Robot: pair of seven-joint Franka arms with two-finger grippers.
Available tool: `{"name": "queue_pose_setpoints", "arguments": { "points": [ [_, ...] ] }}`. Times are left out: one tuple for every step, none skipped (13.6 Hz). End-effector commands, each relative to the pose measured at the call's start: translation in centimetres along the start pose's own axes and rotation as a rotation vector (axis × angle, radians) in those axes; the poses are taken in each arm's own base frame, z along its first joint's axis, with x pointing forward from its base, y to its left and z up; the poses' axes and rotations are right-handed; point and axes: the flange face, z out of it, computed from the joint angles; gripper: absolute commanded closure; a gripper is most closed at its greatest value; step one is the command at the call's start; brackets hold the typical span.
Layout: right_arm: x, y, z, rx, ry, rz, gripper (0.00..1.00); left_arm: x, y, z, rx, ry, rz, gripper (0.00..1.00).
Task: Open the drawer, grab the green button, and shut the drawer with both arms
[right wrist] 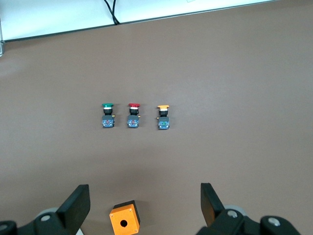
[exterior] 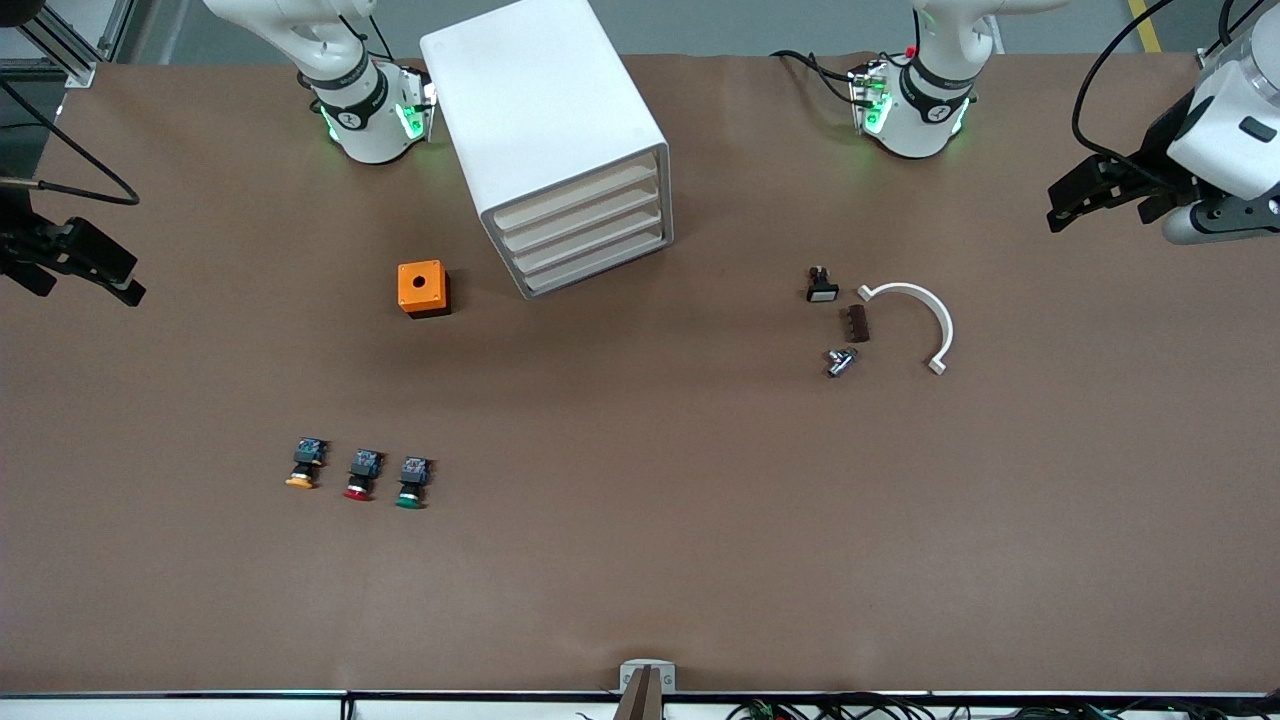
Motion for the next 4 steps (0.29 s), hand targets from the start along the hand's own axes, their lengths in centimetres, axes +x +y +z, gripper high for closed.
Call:
{"name": "queue_pose_setpoints", "arguments": {
  "points": [
    [0.29, 0.05, -0.72, 0.006, 0.011, -0.002, 0.0, -0.23, -0.48, -0.51, 0.039, 0.018, 0.072, 0.0],
    [0.29, -0.03, -0.79, 0.006, 0.013, -0.005, 0.0, -0.26, -0.66, -0.65, 0.041, 0.021, 0.09, 0.0],
    [0.25, -0.11, -0.96, 0.007, 0.016, -0.004, 0.0, -0.17, -0.91, -0.65, 0.04, 0.02, 0.101, 0.0],
    [0.25, -0.2, -0.98, 0.007, 0.017, -0.004, 0.0, -0.18, -1.15, -0.72, 0.04, 0.022, 0.099, 0.0]
  ]
}}
